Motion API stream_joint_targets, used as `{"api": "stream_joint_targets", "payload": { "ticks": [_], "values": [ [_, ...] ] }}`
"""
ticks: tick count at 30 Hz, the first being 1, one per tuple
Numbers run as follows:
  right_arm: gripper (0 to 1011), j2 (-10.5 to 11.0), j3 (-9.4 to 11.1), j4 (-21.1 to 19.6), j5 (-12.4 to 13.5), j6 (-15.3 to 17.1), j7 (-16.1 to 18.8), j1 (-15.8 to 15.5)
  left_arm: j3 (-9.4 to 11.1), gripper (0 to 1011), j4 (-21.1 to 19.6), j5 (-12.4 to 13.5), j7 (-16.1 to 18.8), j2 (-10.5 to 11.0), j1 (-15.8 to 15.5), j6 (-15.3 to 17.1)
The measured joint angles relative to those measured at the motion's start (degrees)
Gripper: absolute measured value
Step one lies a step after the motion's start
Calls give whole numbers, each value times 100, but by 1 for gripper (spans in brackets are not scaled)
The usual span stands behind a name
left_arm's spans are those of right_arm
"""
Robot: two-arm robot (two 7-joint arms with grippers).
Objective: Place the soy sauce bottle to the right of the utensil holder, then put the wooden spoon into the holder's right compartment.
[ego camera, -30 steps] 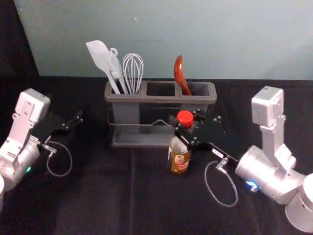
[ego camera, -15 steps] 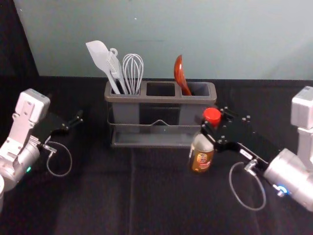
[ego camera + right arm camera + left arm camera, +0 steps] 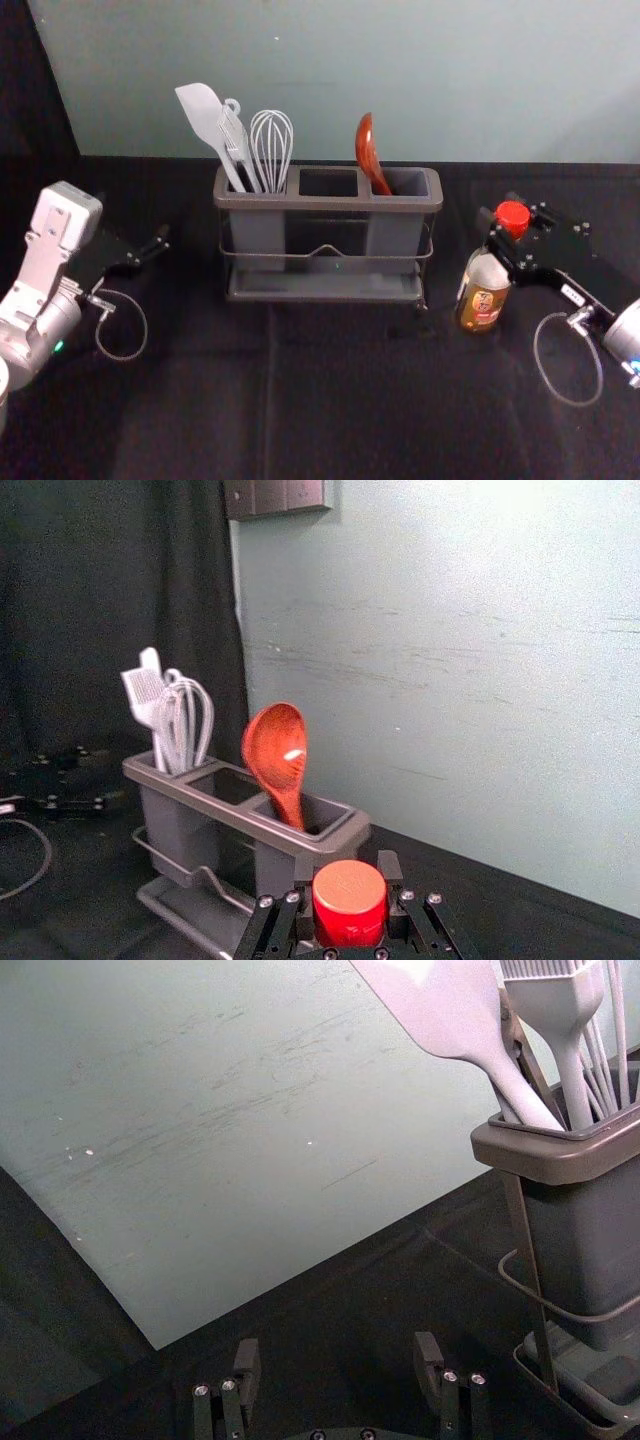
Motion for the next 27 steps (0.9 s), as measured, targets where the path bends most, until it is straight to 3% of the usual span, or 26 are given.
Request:
{"api": "stream_joint_targets", "payload": {
  "ticks": [9,17,27],
  "values": [
    [380,-122,-28,354,-100,1,5,331,0,1005,0,0,0,0,0,0],
    [380,-410,-254,944,-235,27,35,930,0,1005,0,0,0,0,0,0],
    [380,-627,-378,1317,-324,29,27,1282,0,1005,0,0,0,0,0,0]
  ]
}}
